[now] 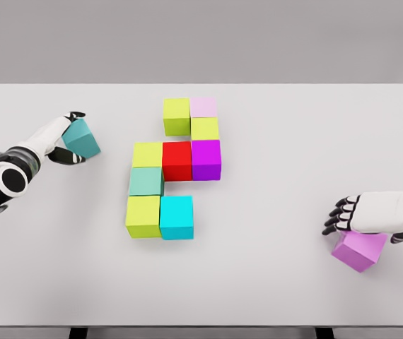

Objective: Assemble the squares on the desktop into the number 2

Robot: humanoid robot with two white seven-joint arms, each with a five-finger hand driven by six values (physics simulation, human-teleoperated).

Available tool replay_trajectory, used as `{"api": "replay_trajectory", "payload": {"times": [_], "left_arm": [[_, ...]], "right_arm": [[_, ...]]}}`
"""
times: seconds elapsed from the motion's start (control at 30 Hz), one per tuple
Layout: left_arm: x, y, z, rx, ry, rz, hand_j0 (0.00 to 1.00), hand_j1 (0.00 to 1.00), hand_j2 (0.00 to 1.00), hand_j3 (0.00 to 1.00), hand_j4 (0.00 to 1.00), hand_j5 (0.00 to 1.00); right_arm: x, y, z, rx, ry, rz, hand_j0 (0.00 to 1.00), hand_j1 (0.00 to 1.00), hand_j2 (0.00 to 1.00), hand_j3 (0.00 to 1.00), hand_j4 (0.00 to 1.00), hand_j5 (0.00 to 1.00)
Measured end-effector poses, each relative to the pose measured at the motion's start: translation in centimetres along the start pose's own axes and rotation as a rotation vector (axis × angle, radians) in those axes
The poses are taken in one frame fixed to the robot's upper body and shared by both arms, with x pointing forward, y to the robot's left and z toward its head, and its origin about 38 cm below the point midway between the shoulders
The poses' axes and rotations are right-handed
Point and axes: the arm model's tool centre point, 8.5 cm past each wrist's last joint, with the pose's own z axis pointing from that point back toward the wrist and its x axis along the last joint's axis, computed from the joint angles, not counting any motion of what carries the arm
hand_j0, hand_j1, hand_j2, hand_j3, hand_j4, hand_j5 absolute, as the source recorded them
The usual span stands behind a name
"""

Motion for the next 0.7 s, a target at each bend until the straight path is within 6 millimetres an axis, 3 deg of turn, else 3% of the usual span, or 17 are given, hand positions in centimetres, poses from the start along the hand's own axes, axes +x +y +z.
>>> {"api": "replay_trajectory", "payload": {"times": [0.4,0.53,0.57,0.6,0.7], "left_arm": [[0.8,0.3,-0.1,-0.015,-0.025,0.025,0.41,0.41,0.41,0.41,0.41,0.41],[2.4,1.8,-0.3,0.01,-0.061,0.028,0.41,0.41,0.41,0.41,0.41,0.41],[3.0,2.4,-0.3,0.022,-0.075,0.027,0.41,0.41,0.41,0.41,0.41,0.41],[3.5,2.8,-0.4,0.03,-0.086,0.028,0.41,0.41,0.41,0.41,0.41,0.41],[4.6,3.2,-0.5,0.04,-0.108,0.029,0.4,0.4,0.4,0.4,0.4,0.4]], "right_arm": [[0.4,0.5,-0.4,0.008,-0.019,-0.008,1.0,1.0,1.0,1.0,1.0,1.0],[0.4,0.5,-0.5,0.005,-0.02,-0.019,0.99,0.99,0.99,0.99,0.99,0.99],[0.4,0.5,-0.5,0.004,-0.021,-0.022,0.96,0.96,0.96,0.96,0.96,0.96],[0.4,0.5,-0.6,0.003,-0.021,-0.026,0.84,0.84,0.84,0.84,0.84,0.84],[0.5,0.6,-0.7,0.002,-0.021,-0.047,0.68,0.68,0.68,0.68,0.68,0.68]]}}
